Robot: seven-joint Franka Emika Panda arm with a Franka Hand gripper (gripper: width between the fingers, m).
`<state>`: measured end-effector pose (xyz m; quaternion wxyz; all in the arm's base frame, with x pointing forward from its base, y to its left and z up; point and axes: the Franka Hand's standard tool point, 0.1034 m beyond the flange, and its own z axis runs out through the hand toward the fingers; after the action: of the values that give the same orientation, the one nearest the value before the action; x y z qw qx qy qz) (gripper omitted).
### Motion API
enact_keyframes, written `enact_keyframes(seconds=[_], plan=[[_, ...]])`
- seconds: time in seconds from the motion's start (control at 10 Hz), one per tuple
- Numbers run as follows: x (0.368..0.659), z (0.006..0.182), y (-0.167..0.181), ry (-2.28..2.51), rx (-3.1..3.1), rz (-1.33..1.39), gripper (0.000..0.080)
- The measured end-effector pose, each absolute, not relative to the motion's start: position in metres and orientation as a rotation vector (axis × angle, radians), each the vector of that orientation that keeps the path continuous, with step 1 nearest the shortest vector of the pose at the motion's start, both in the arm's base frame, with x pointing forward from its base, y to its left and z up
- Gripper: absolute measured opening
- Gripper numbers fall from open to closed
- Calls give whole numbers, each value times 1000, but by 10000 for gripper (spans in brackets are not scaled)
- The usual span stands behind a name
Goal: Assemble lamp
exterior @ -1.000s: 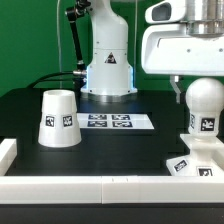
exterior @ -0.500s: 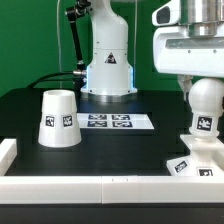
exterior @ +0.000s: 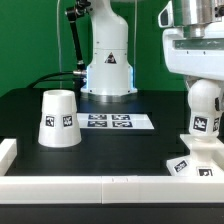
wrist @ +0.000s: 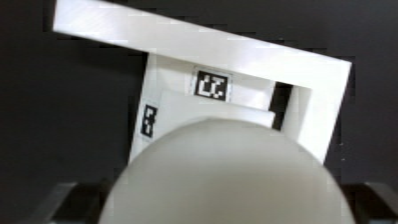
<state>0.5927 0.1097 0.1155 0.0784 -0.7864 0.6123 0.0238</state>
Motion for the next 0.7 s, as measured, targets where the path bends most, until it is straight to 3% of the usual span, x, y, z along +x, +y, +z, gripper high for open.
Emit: enact_keyframes(seconds=[0.1,0.2,0.7], plan=[[593,115,110,1805,-2375,69,675],[593,115,109,1752,-2414,63,695],[592,115,102,1097,-2781,1,699]])
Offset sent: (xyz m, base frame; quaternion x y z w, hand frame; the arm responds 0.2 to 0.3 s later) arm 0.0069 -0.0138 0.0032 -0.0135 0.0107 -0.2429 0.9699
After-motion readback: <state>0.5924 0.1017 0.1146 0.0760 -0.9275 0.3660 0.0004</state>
